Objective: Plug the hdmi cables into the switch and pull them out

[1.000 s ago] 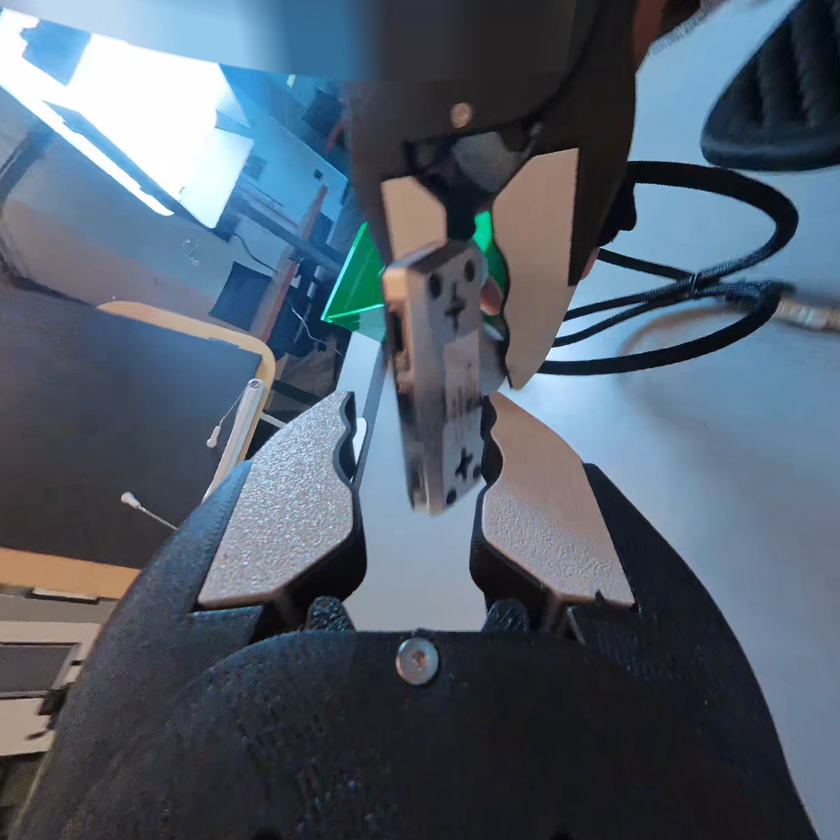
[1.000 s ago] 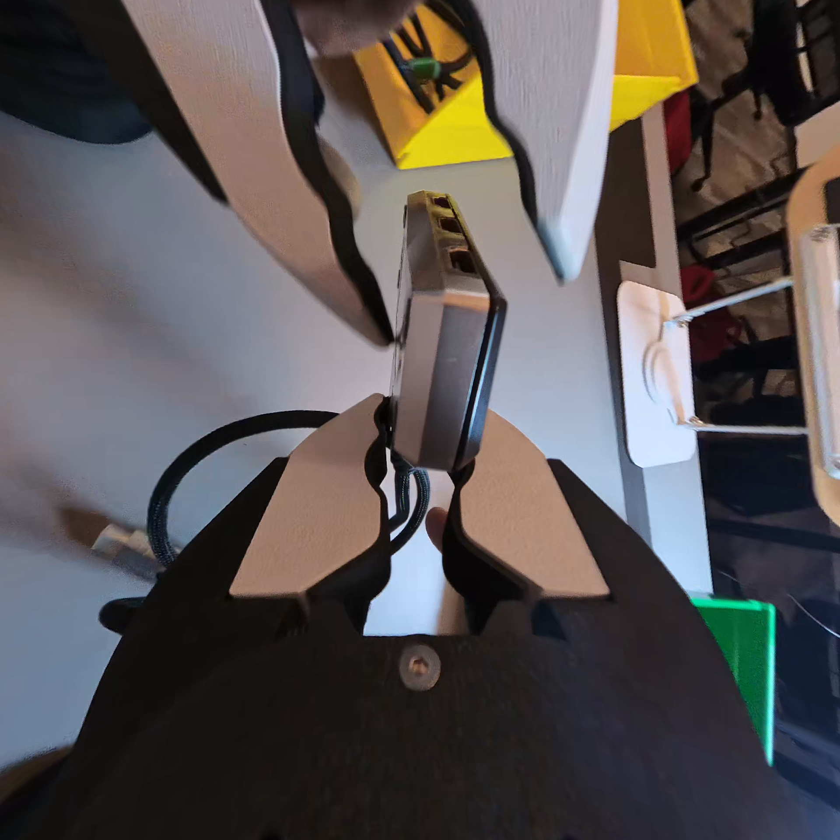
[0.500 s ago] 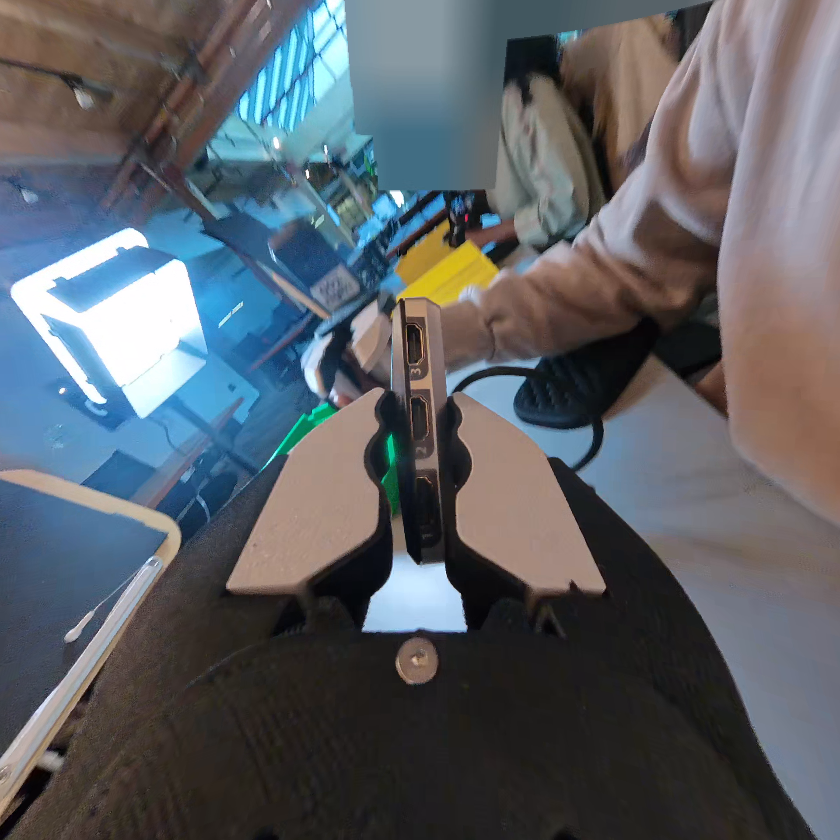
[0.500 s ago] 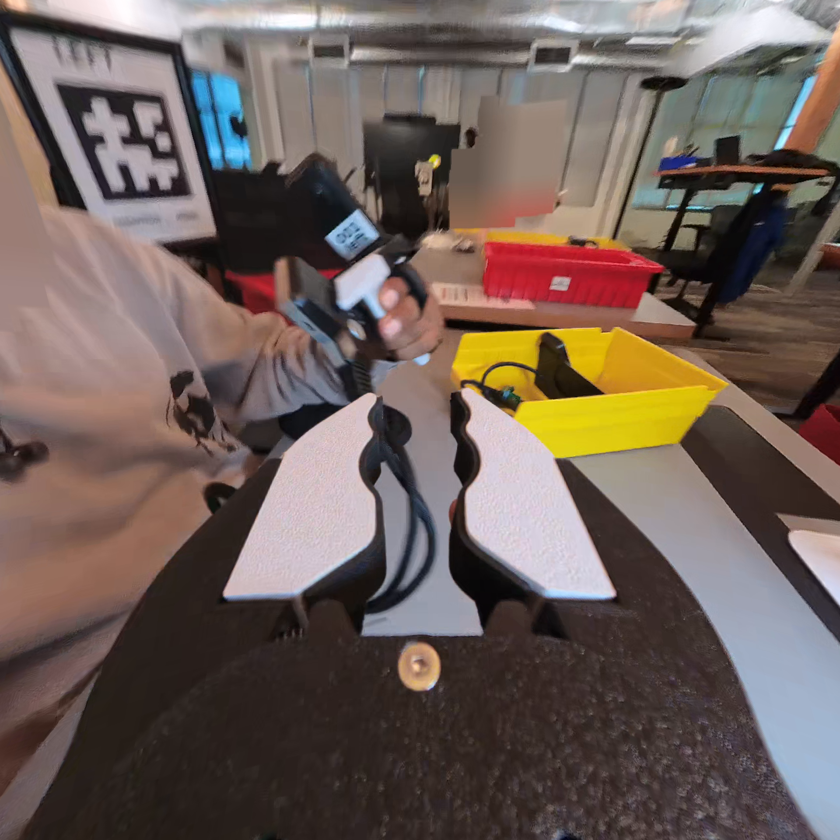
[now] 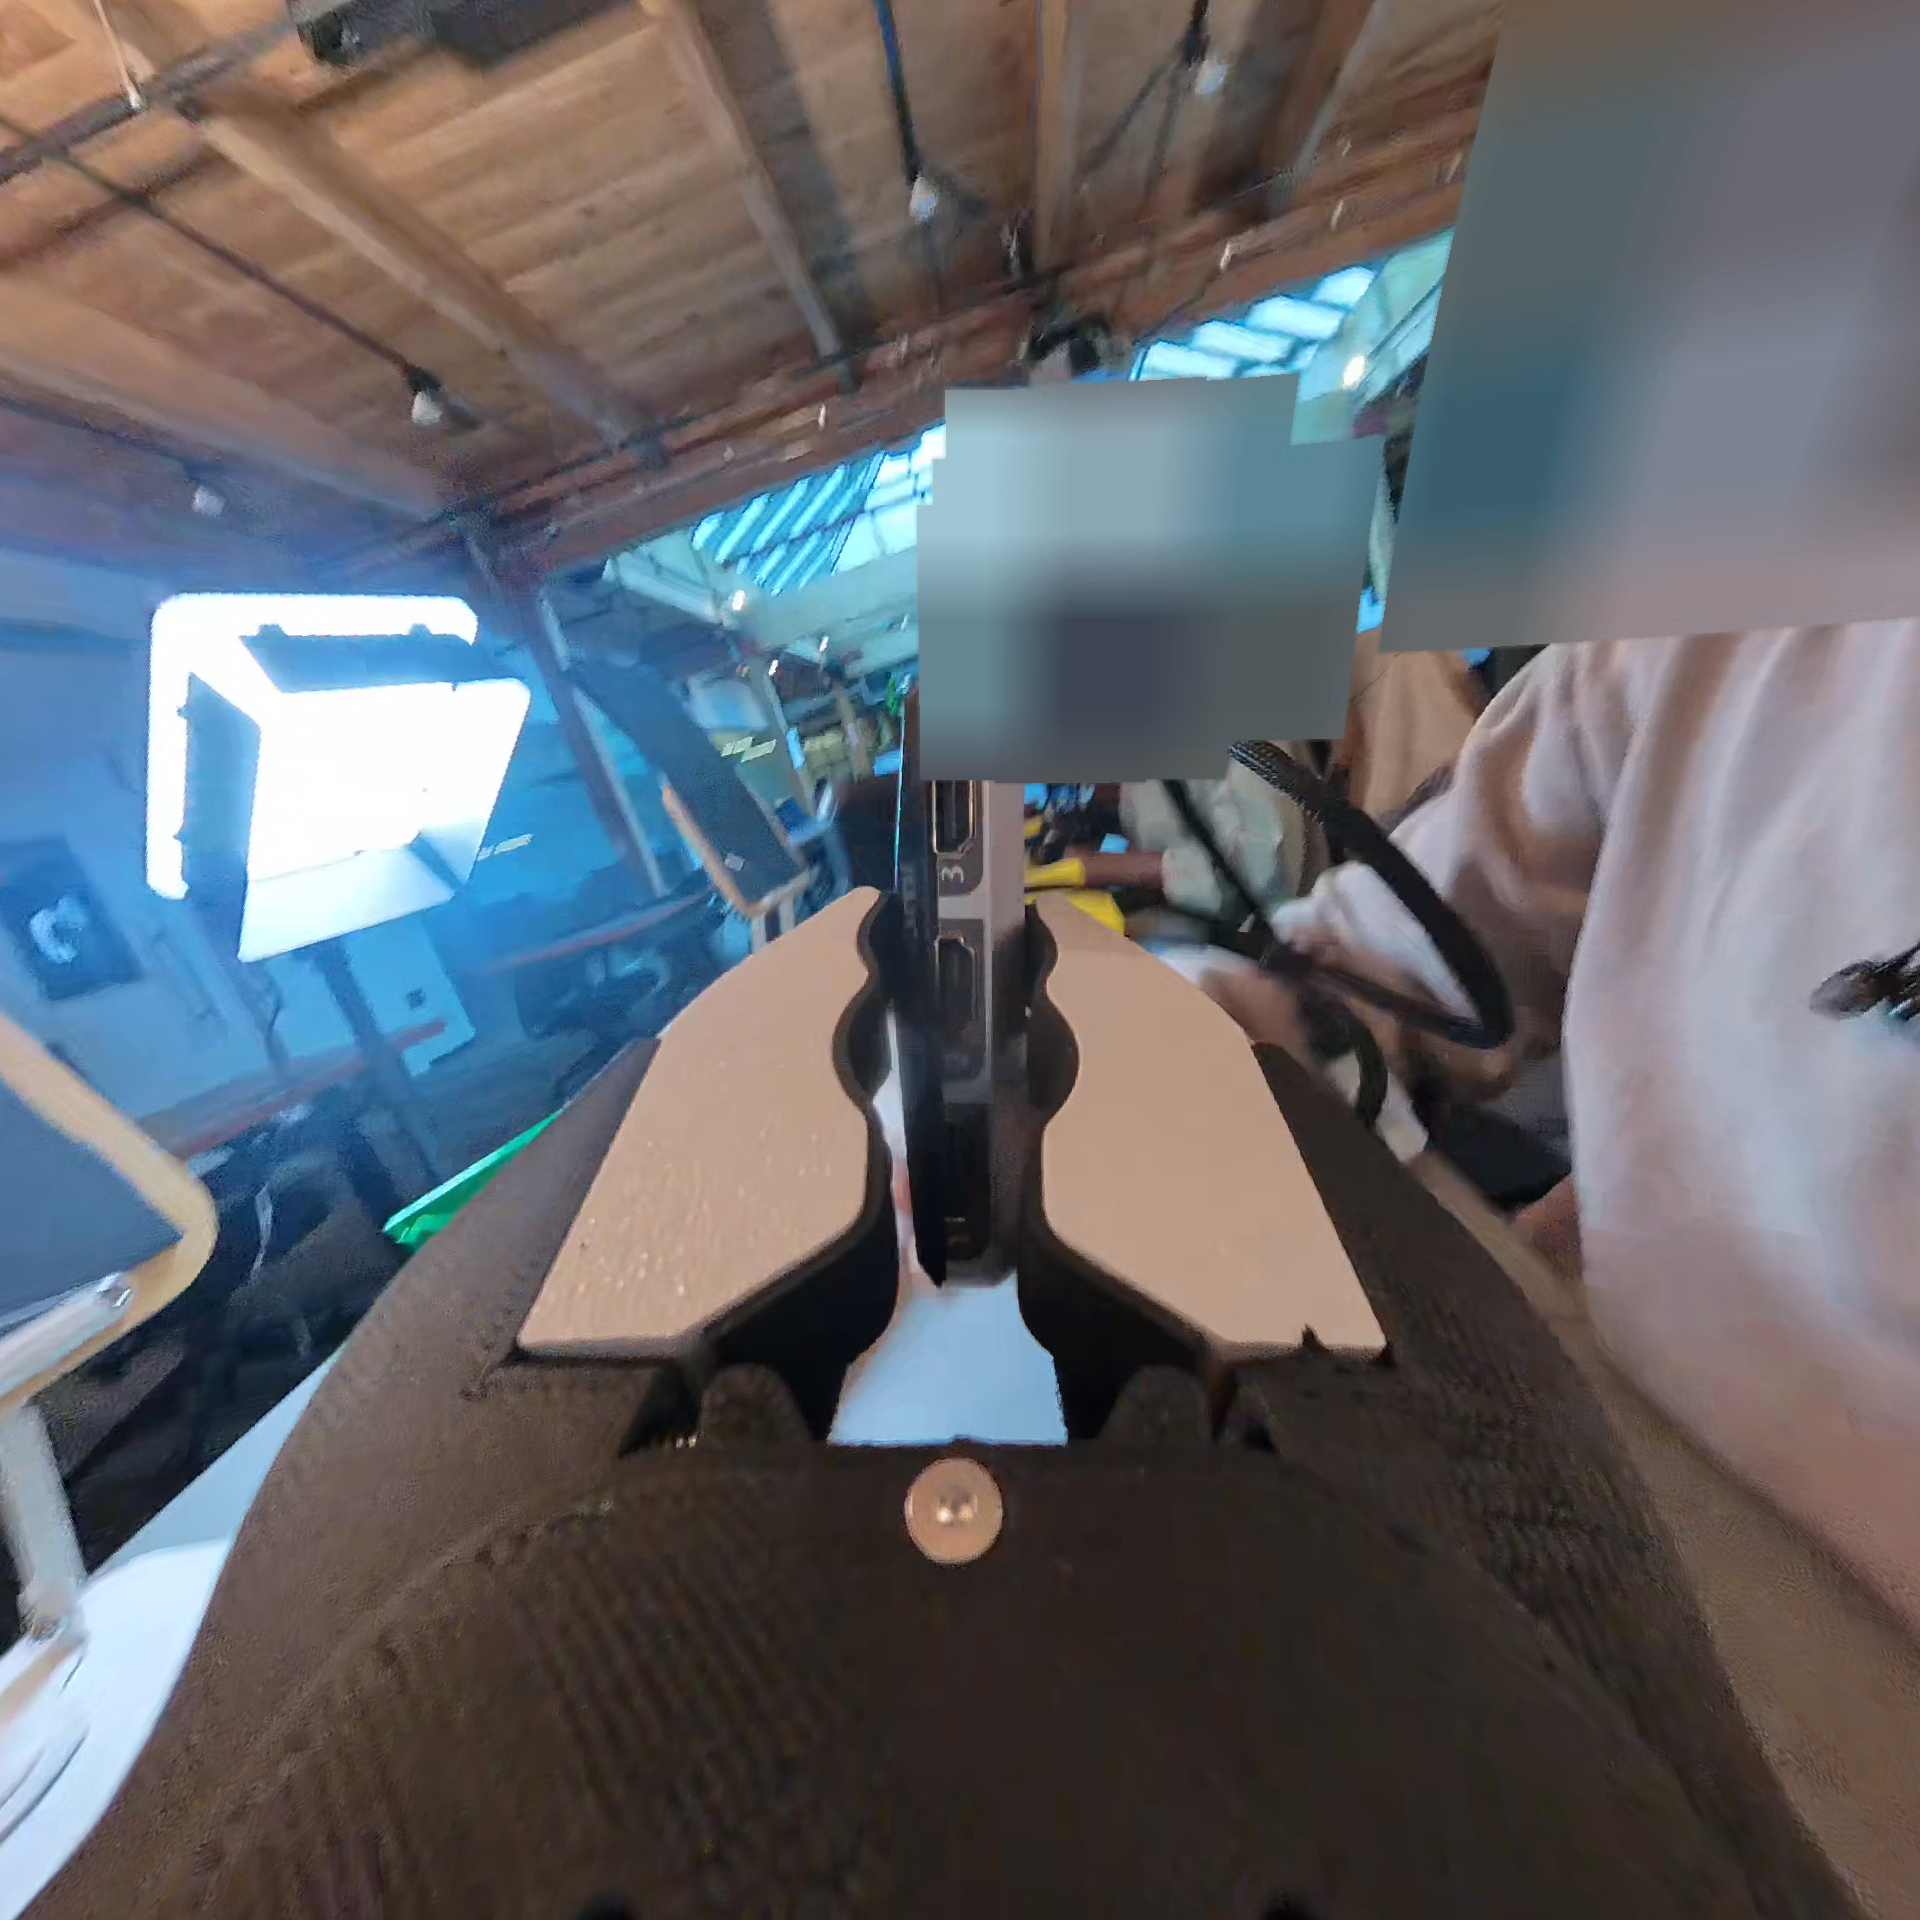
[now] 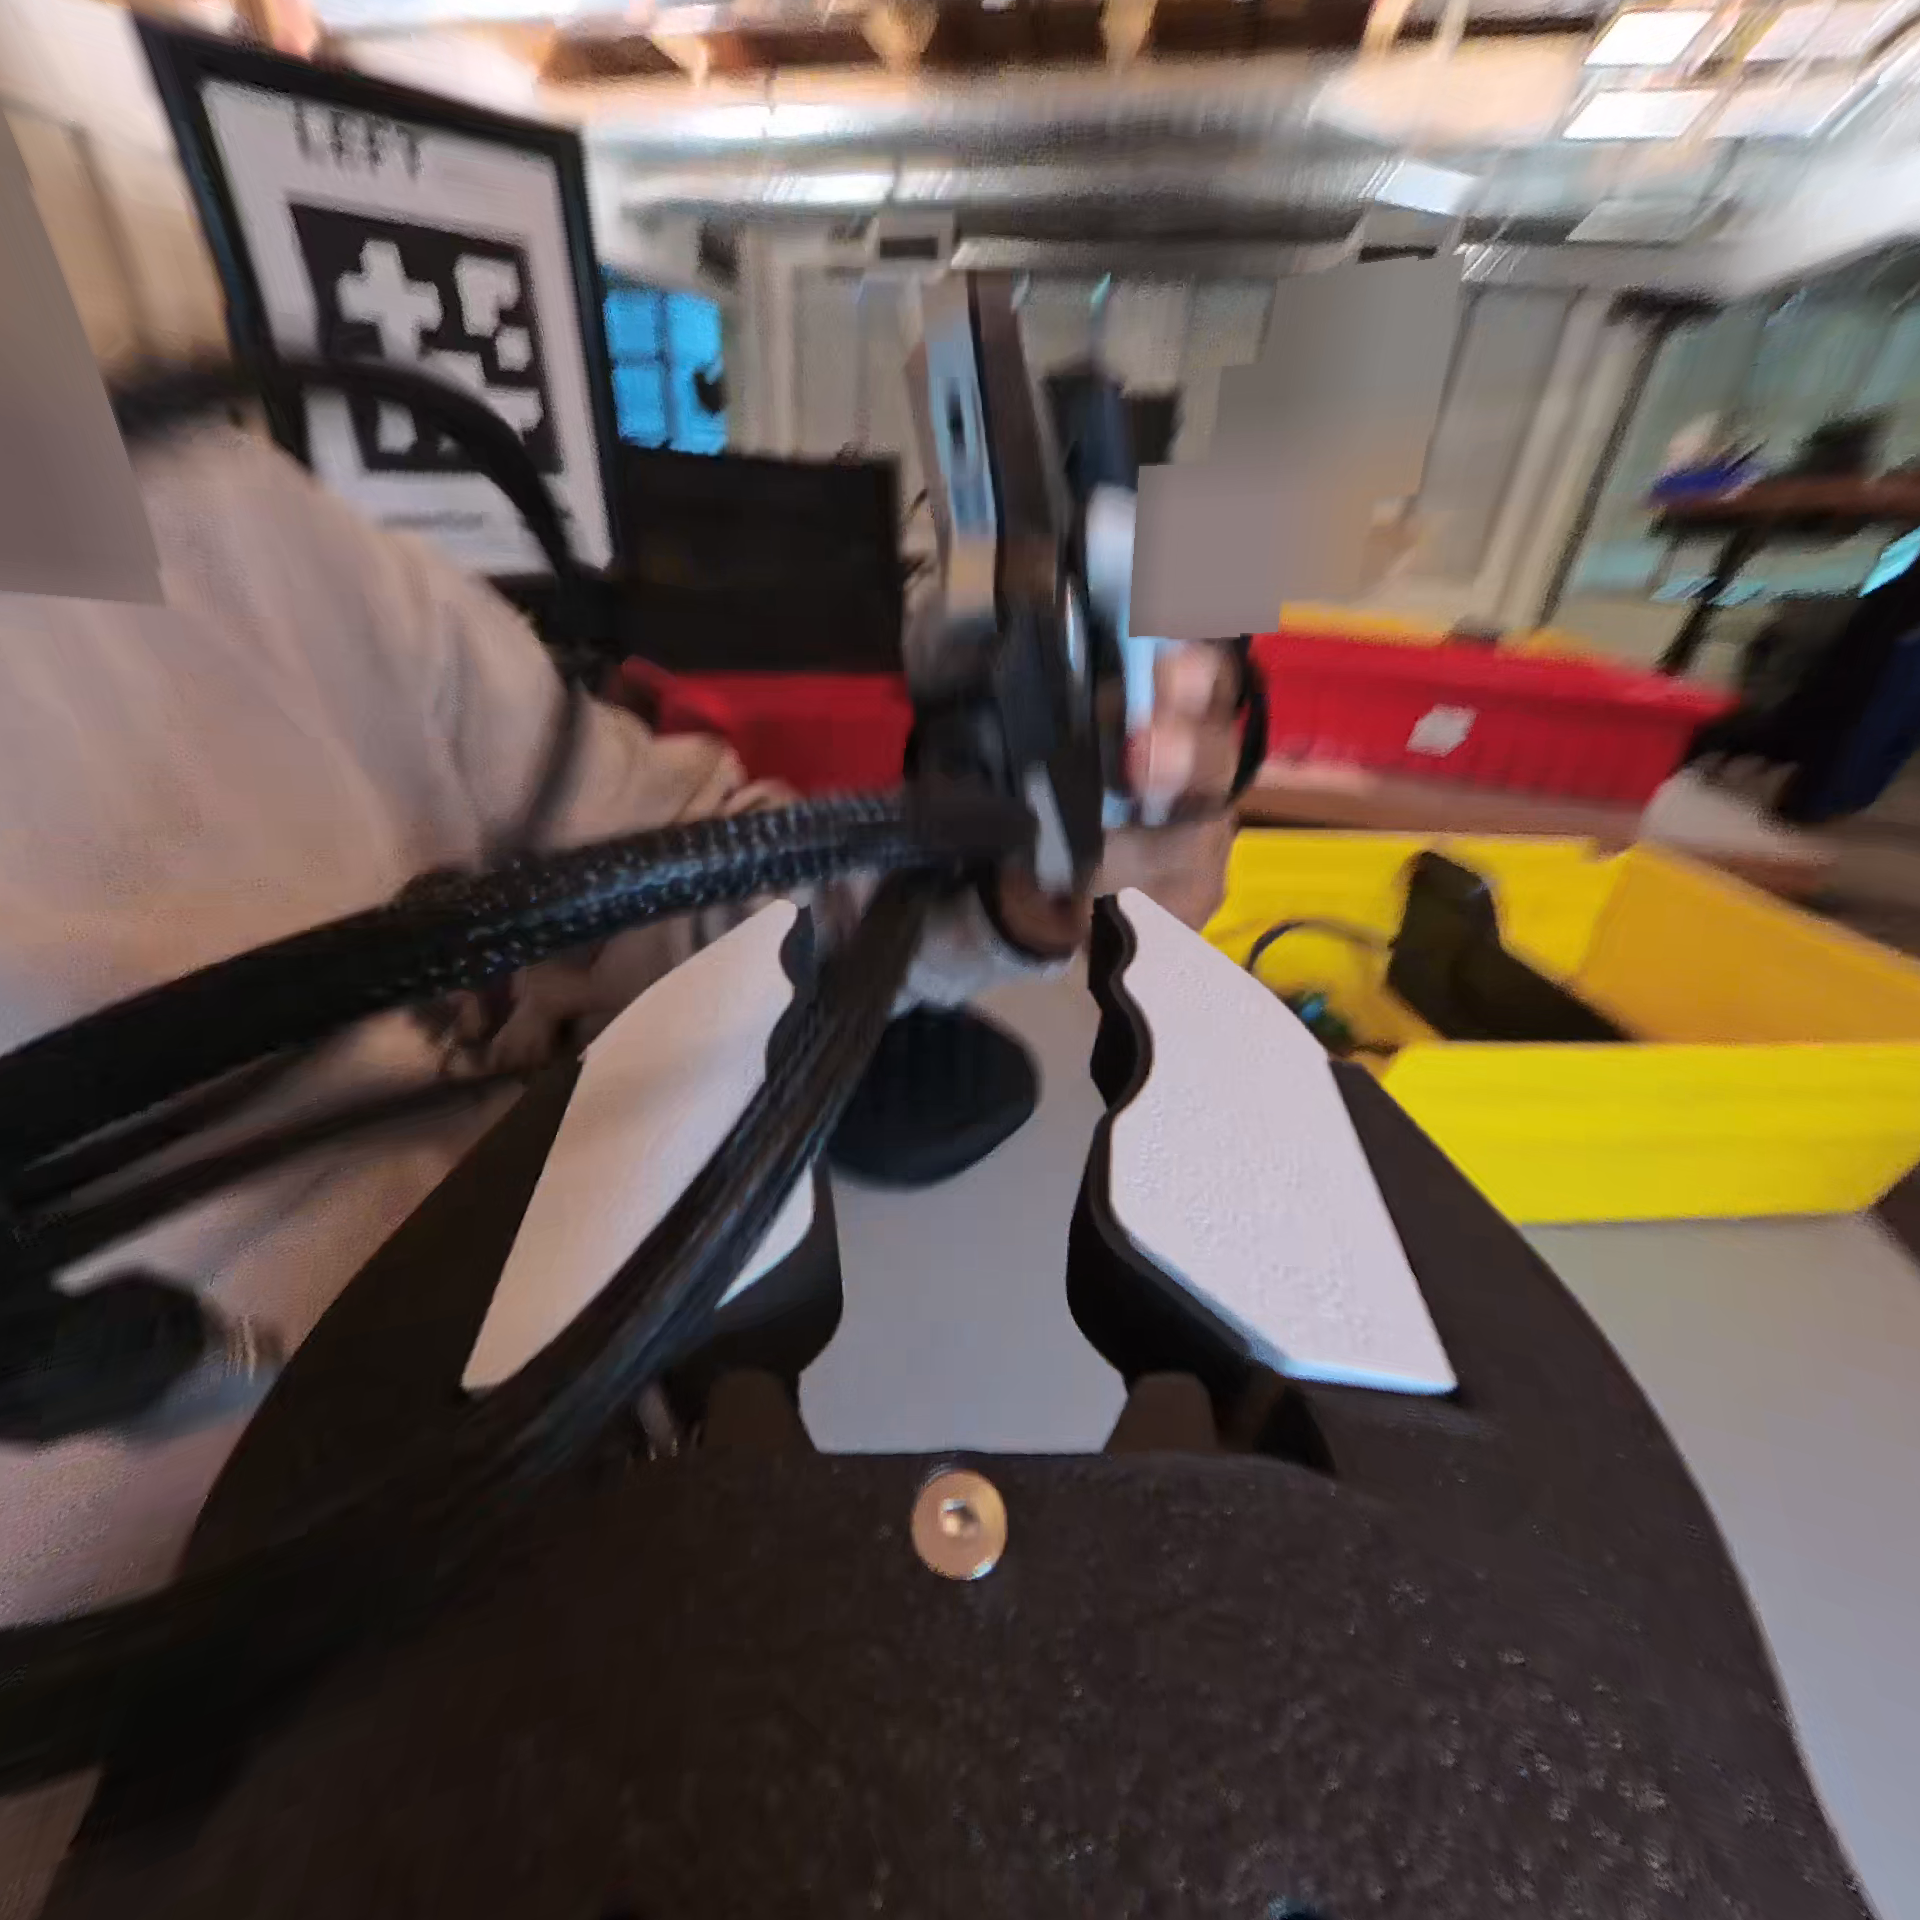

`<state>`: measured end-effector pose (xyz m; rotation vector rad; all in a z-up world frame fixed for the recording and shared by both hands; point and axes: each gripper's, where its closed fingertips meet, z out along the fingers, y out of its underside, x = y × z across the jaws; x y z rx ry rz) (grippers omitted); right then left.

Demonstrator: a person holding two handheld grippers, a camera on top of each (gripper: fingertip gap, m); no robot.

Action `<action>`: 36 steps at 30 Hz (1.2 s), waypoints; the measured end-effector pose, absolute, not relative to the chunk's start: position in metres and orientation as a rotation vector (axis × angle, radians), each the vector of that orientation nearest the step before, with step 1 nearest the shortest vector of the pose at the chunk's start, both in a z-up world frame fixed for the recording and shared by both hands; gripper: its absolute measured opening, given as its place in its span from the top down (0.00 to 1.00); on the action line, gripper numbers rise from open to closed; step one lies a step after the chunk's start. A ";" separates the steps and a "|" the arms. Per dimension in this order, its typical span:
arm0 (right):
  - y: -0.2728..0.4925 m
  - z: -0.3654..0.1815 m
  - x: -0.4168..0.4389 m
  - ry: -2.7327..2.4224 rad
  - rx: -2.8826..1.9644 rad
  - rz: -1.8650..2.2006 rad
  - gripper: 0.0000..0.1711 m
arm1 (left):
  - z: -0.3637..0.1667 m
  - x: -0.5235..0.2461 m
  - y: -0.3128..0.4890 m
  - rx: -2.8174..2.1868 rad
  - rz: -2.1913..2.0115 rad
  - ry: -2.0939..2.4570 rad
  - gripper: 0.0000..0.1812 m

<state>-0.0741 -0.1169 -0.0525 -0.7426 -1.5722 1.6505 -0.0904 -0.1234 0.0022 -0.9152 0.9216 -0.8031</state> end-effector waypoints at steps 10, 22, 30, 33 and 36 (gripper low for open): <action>-0.098 -0.081 -0.080 -1.690 -0.650 0.878 0.69 | -0.084 -0.056 -0.084 -1.154 -0.228 1.265 0.87; -0.092 -0.096 -0.075 -1.719 -0.551 0.536 0.80 | -0.113 -0.084 -0.069 -1.360 0.382 1.462 0.87; -0.082 -0.106 -0.065 -1.699 -0.596 0.433 0.78 | -0.130 -0.092 -0.062 -1.543 0.396 1.457 0.87; -0.080 -0.112 -0.066 -1.723 -0.594 0.421 0.78 | -0.141 -0.088 -0.063 -1.592 0.417 1.497 0.87; -0.083 -0.118 -0.063 -1.760 -0.583 0.452 0.85 | -0.145 -0.083 -0.065 -1.613 0.337 1.490 0.87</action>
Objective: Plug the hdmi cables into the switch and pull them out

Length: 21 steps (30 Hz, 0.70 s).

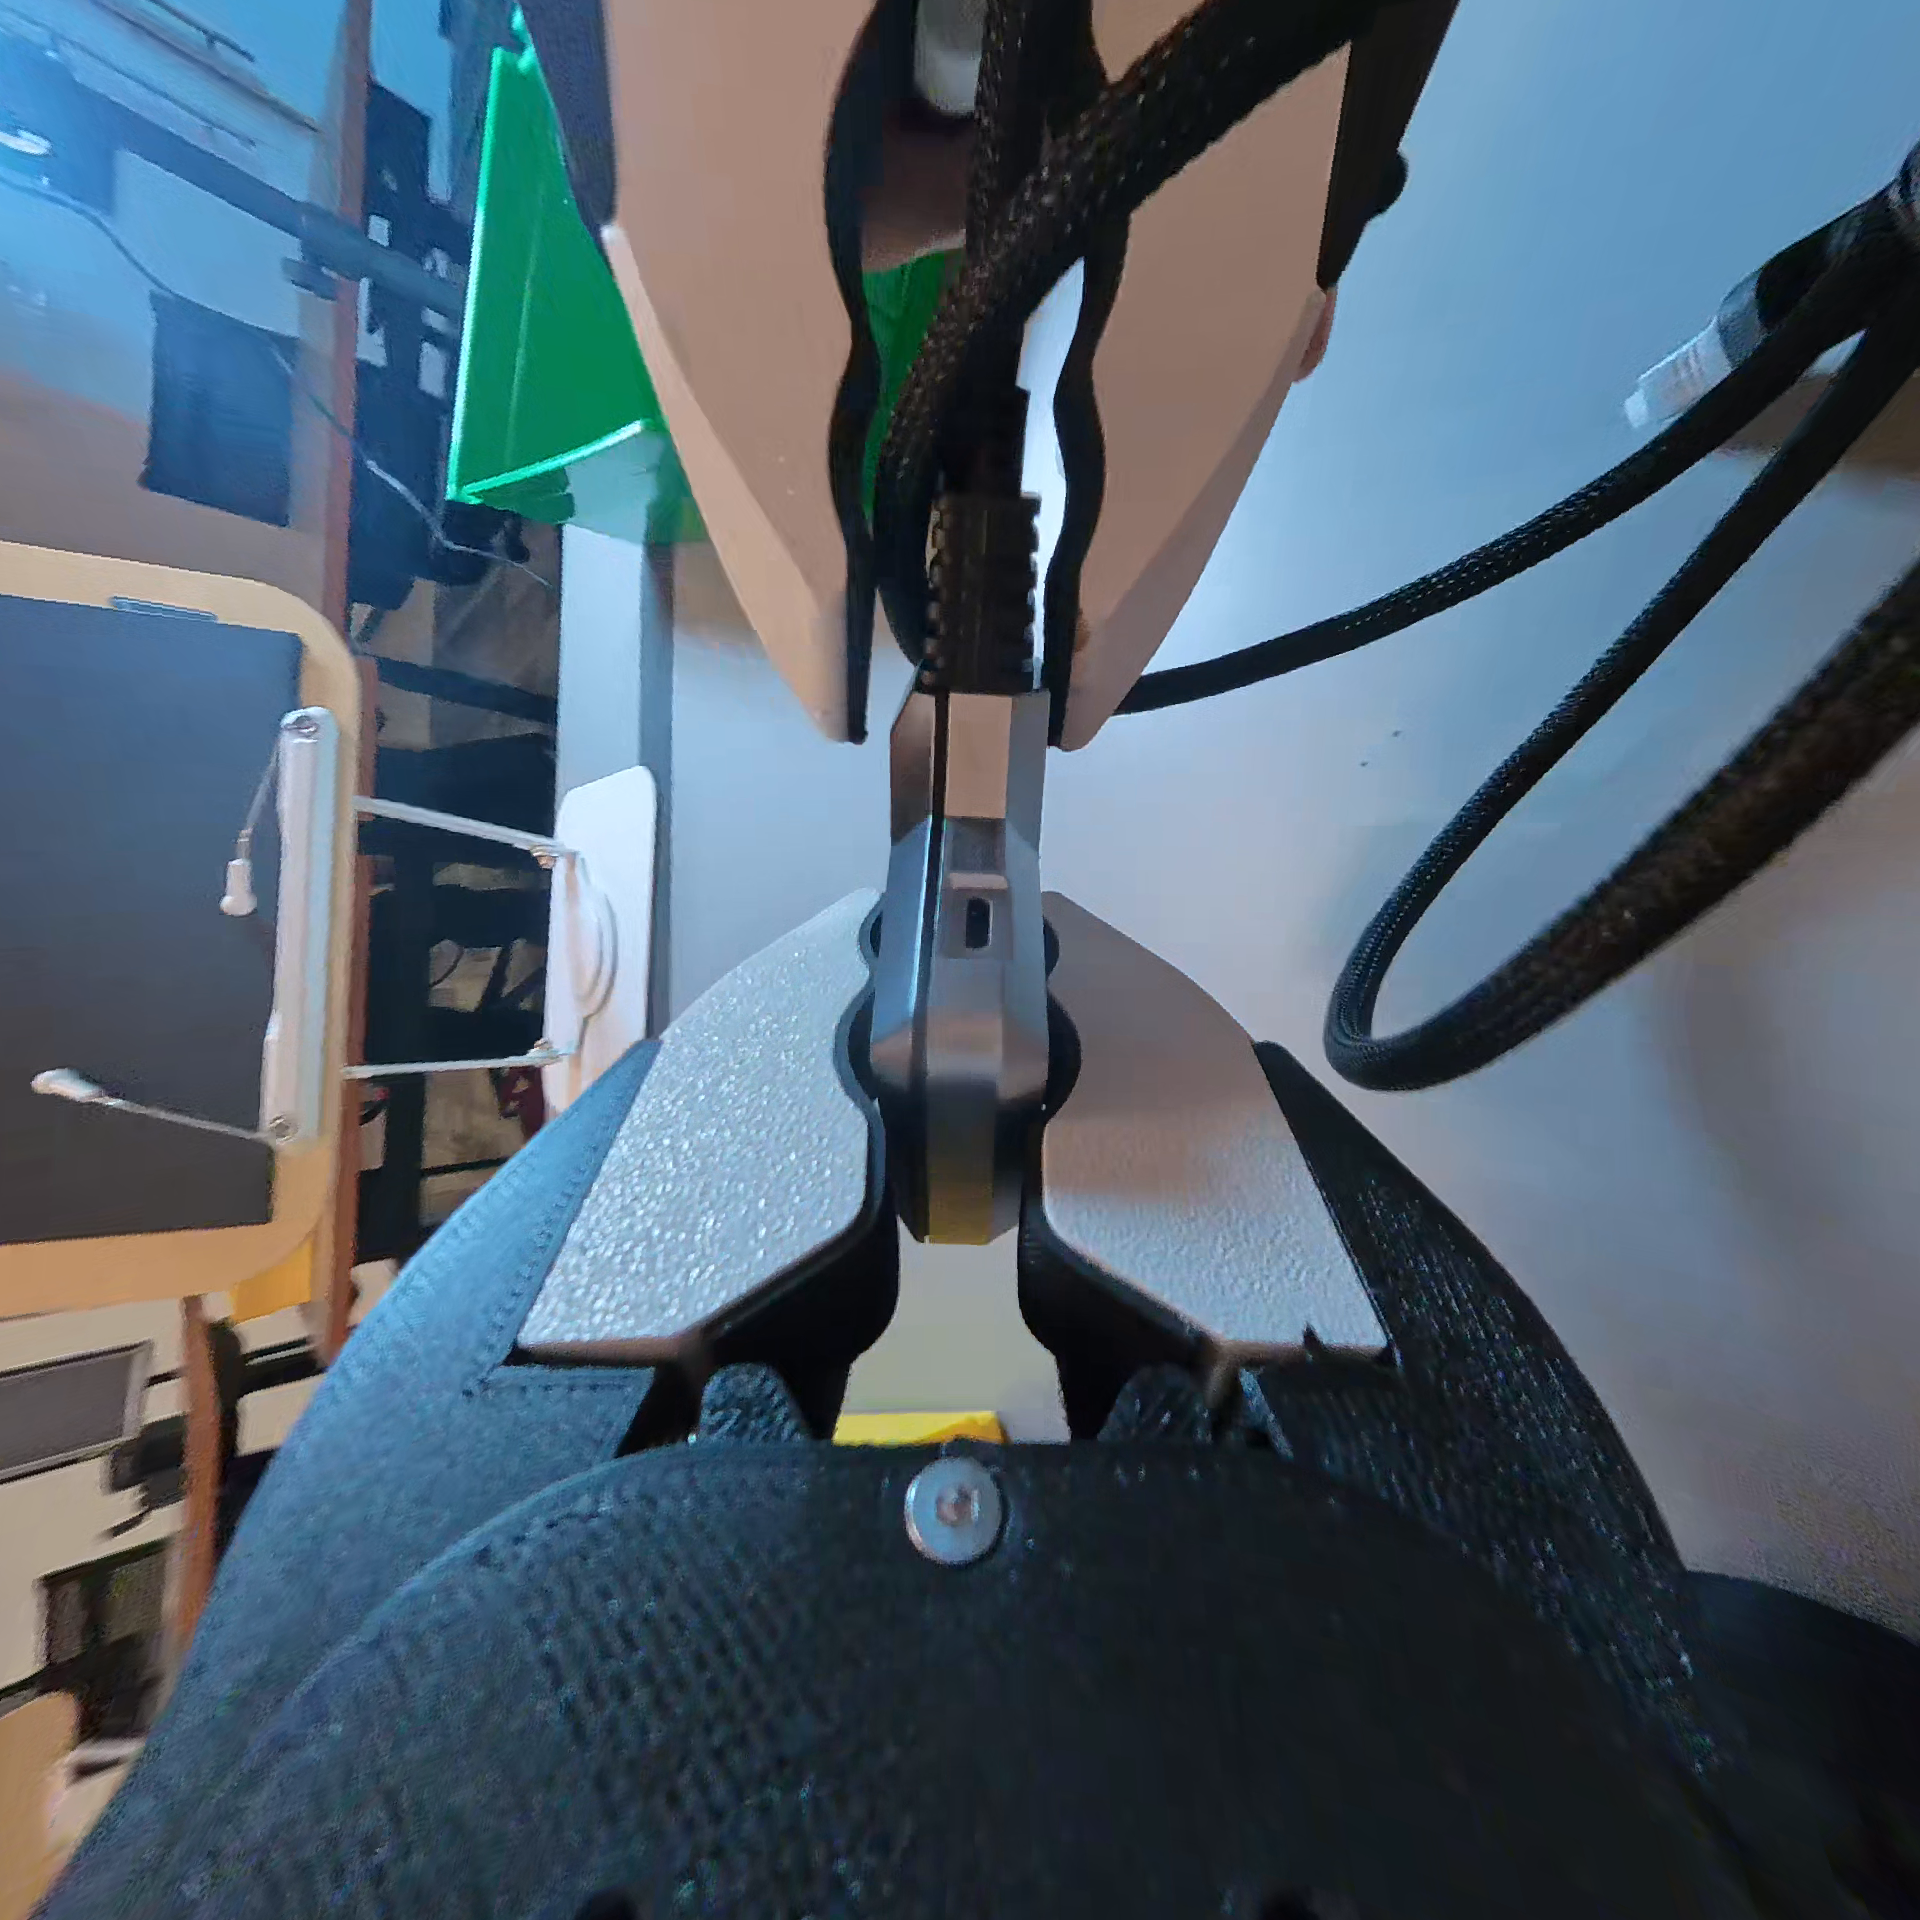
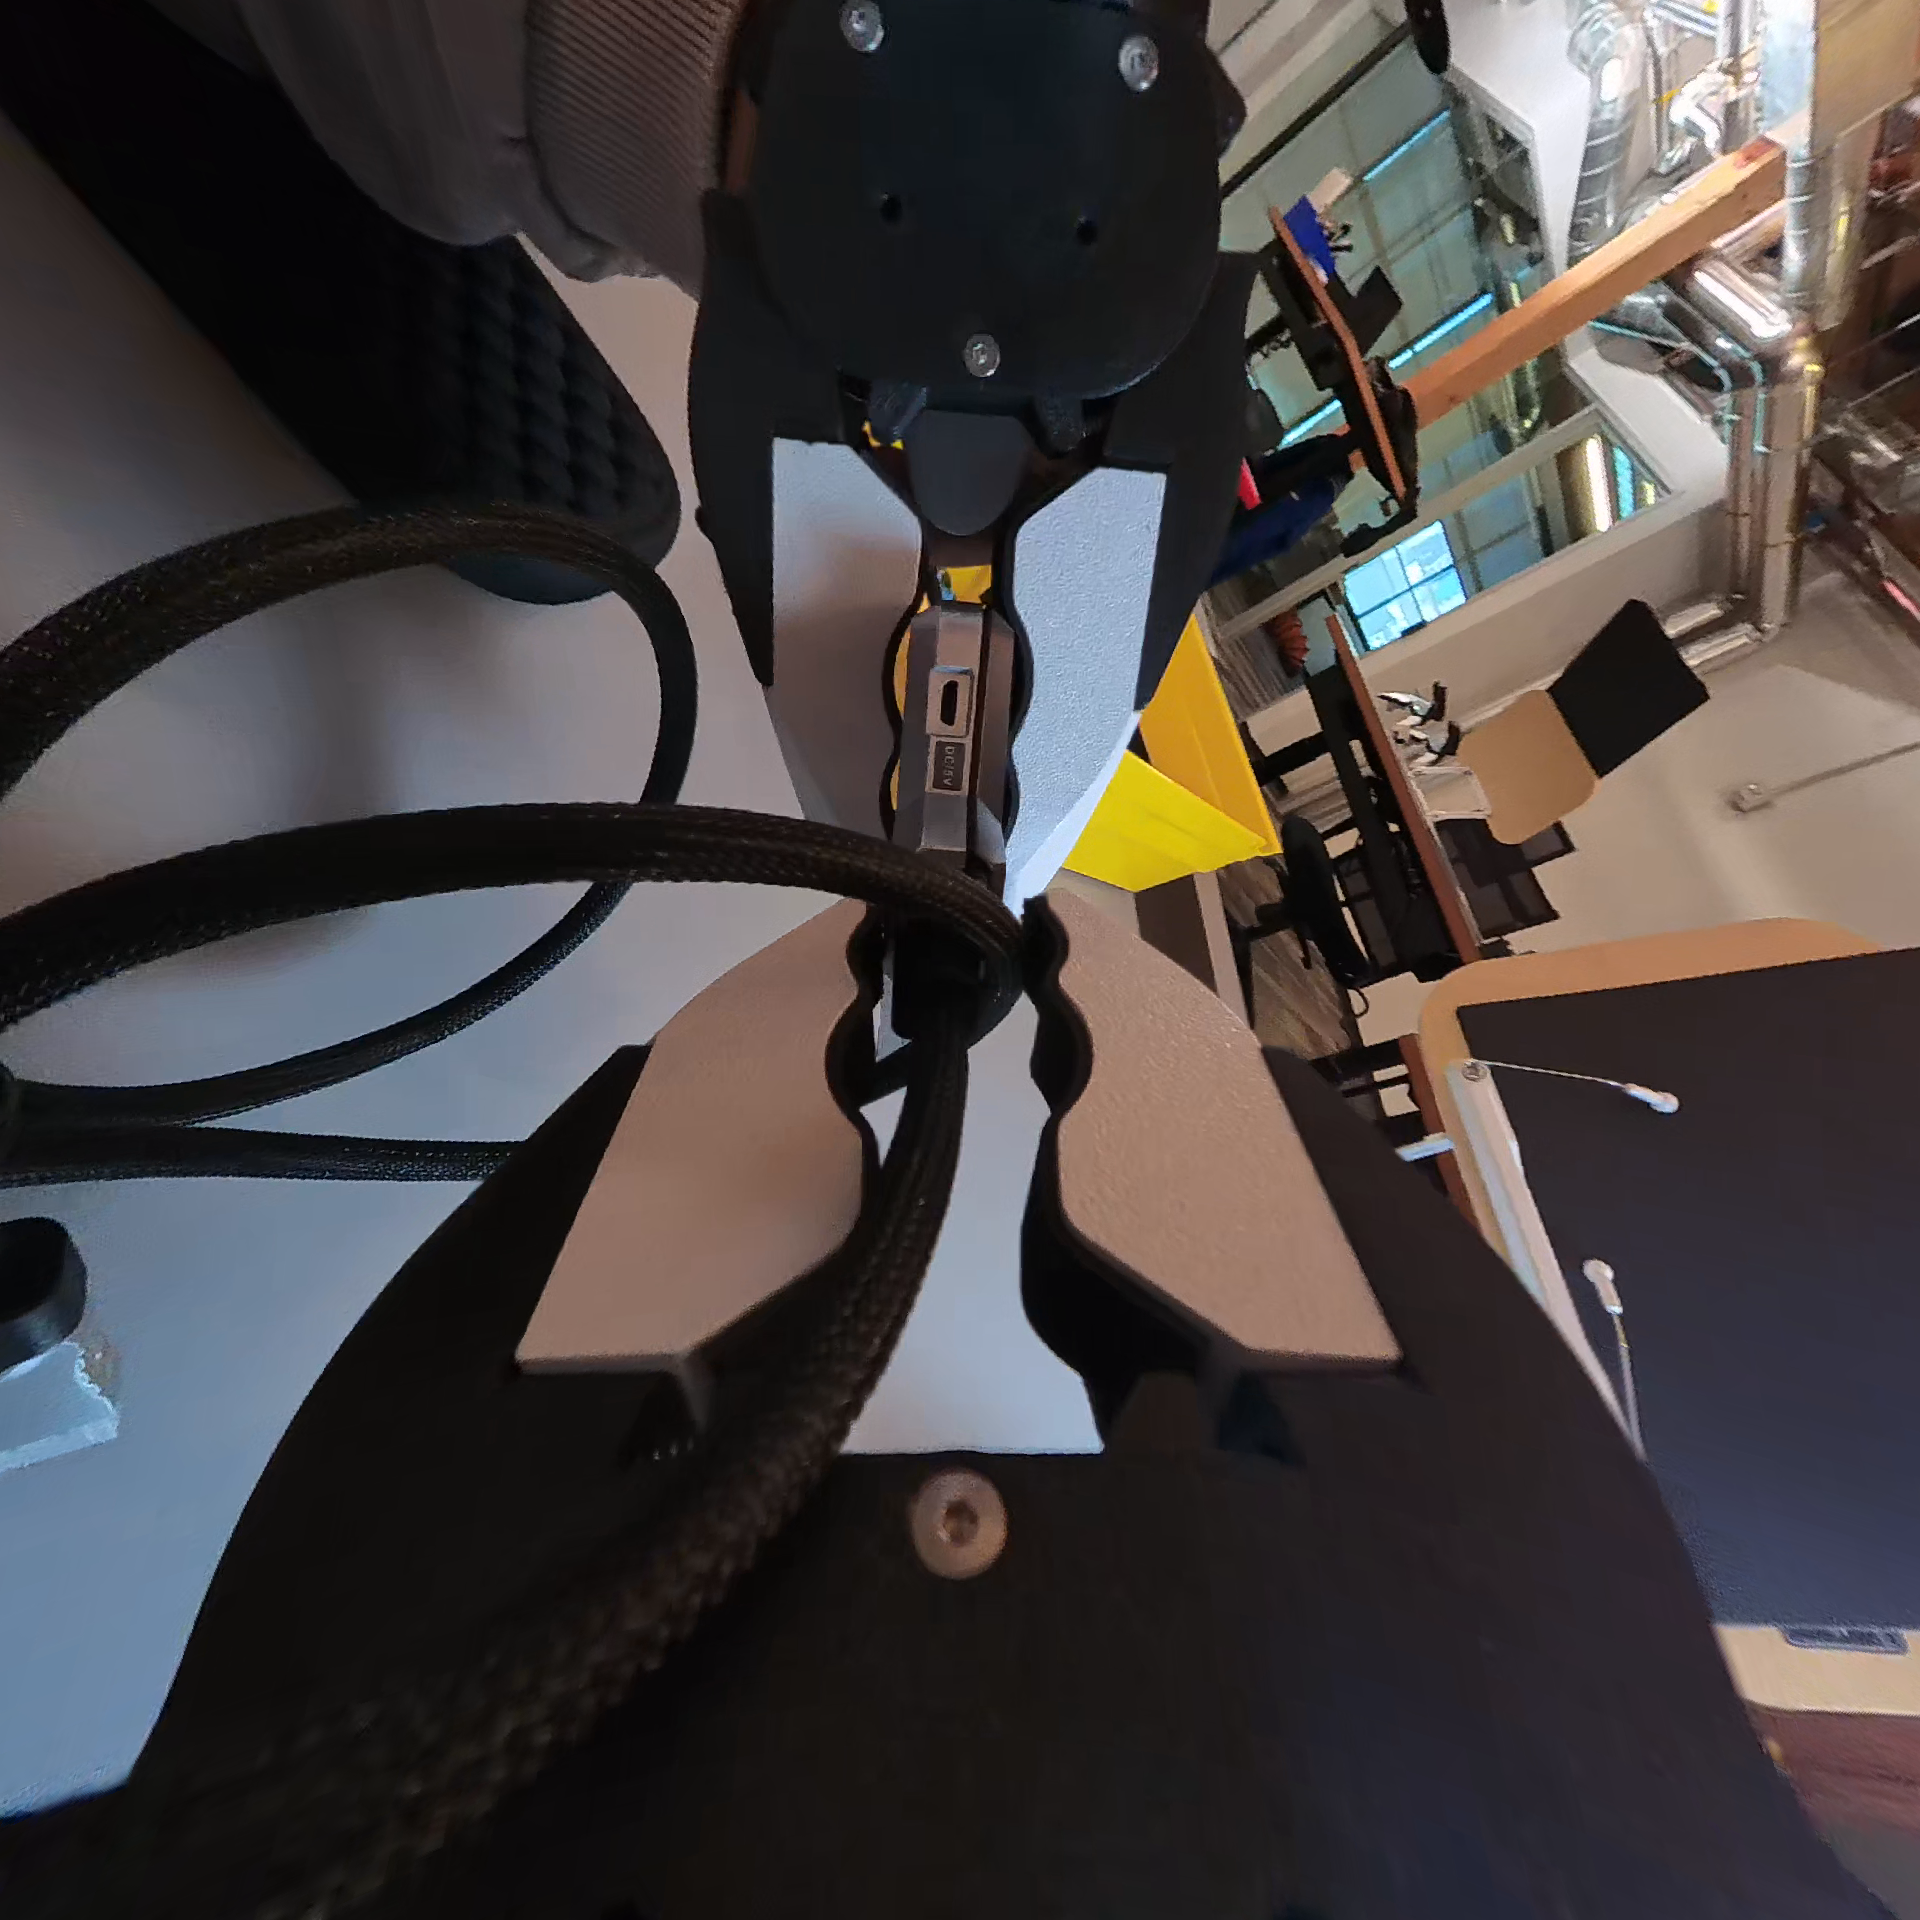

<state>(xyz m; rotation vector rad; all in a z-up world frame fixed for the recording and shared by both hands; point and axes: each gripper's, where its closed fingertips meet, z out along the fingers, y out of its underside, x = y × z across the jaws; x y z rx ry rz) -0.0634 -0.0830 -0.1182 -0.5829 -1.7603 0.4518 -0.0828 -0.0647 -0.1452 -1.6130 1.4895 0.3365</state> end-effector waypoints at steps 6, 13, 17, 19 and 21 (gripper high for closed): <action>-0.088 -0.096 -0.055 -1.674 -0.640 0.784 0.86 | -0.115 -0.066 -0.079 -1.425 -0.131 1.344 0.87; -0.103 -0.072 -0.046 -1.631 -0.643 1.031 0.86 | -0.075 -0.055 -0.106 -1.212 -0.340 1.282 0.87; -0.069 -0.077 -0.027 -1.728 -0.769 0.894 0.85 | -0.070 -0.064 -0.107 -1.169 -0.209 1.313 0.87; -0.037 -0.073 -0.005 -1.744 -0.878 0.769 0.85 | -0.064 -0.068 -0.108 -1.145 -0.143 1.309 0.87; -0.011 -0.045 0.017 -1.607 -0.903 0.695 0.82 | -0.059 -0.072 -0.108 -1.127 -0.097 1.310 0.87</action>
